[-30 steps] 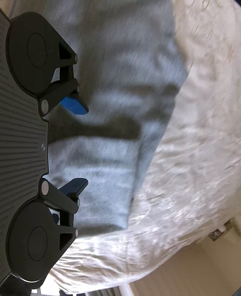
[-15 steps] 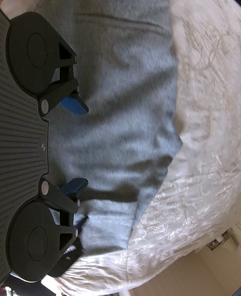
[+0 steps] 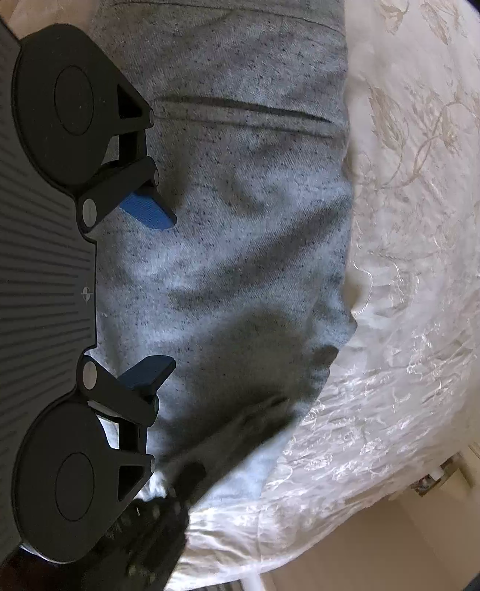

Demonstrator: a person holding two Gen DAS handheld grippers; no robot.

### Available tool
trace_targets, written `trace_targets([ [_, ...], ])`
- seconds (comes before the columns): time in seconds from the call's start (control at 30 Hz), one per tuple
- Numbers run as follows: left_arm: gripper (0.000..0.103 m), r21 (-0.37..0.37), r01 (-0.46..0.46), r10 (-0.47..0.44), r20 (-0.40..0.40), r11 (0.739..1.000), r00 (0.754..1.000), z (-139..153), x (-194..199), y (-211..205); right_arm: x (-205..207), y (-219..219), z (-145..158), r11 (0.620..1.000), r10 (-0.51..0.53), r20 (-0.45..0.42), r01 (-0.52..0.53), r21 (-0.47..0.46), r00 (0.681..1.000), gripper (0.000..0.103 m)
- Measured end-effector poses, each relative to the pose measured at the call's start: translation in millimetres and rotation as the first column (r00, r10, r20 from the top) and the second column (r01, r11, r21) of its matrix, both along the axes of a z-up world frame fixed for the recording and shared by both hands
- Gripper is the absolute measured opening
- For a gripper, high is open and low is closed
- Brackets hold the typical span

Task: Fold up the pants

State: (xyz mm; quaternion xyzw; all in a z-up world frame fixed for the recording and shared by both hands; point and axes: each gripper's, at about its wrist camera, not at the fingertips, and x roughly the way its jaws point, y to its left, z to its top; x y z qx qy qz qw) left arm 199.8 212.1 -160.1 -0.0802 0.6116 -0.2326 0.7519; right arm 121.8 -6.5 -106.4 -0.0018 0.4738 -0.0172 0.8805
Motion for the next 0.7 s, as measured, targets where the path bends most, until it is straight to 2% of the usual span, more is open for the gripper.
trace_targets([
  [0.03, 0.074, 0.003, 0.0, 0.0, -0.002, 1.0, 1.0, -0.7, 0.0, 1.0, 6.6, 3.6, -6.4, 1.0, 0.007, -0.03, -0.007, 0.004, 1.0, 0.012],
  [0.1, 0.074, 0.008, -0.003, 0.003, 0.001, 1.0, 1.0, -0.1, -0.4, 4.1, 12.5, 11.9, -30.7, 1.0, 0.012, -0.104, -0.015, -0.027, 0.995, 0.024],
  [0.17, 0.074, 0.011, -0.008, 0.008, 0.012, 1.0, 1.0, 3.0, -0.9, 8.4, 17.3, 14.0, -46.7, 1.0, 0.0, -0.177, -0.005, -0.028, 0.984, 0.029],
  [0.23, 0.074, 0.023, -0.012, 0.011, 0.035, 1.0, 0.999, 7.1, -2.3, 13.4, 14.5, 12.2, -41.9, 1.0, -0.008, -0.154, 0.009, 0.003, 0.988, 0.039],
  [0.3, 0.074, 0.04, -0.022, 0.02, 0.055, 0.999, 0.998, 9.3, -4.0, 21.7, 9.8, 9.6, -28.8, 0.999, 0.004, -0.11, 0.0, 0.038, 0.994, 0.057],
  [0.4, 0.075, 0.058, -0.046, 0.042, 0.07, 0.997, 0.997, 9.4, -6.4, 35.4, 9.7, 4.2, -17.5, 0.995, 0.009, -0.072, -0.002, 0.102, 0.997, 0.059],
  [0.53, 0.075, 0.086, -0.068, 0.064, 0.046, 0.994, 0.997, 0.5, -17.6, 52.9, 16.4, 7.2, -30.5, 0.994, 0.005, -0.137, 0.01, 0.111, 0.991, 0.059],
  [0.6, 0.075, 0.101, -0.039, 0.035, 0.045, 0.994, 0.998, -3.6, -27.8, 55.8, 6.6, 16.0, -33.6, 0.994, 0.022, -0.18, -0.001, 0.114, 0.983, 0.059],
  [0.7, 0.075, 0.146, 0.04, -0.053, 0.085, 0.988, 0.995, -3.8, -40.5, 51.0, -5.7, 32.3, -49.9, 0.995, 0.077, -0.247, -0.058, 0.081, 0.966, 0.059],
])
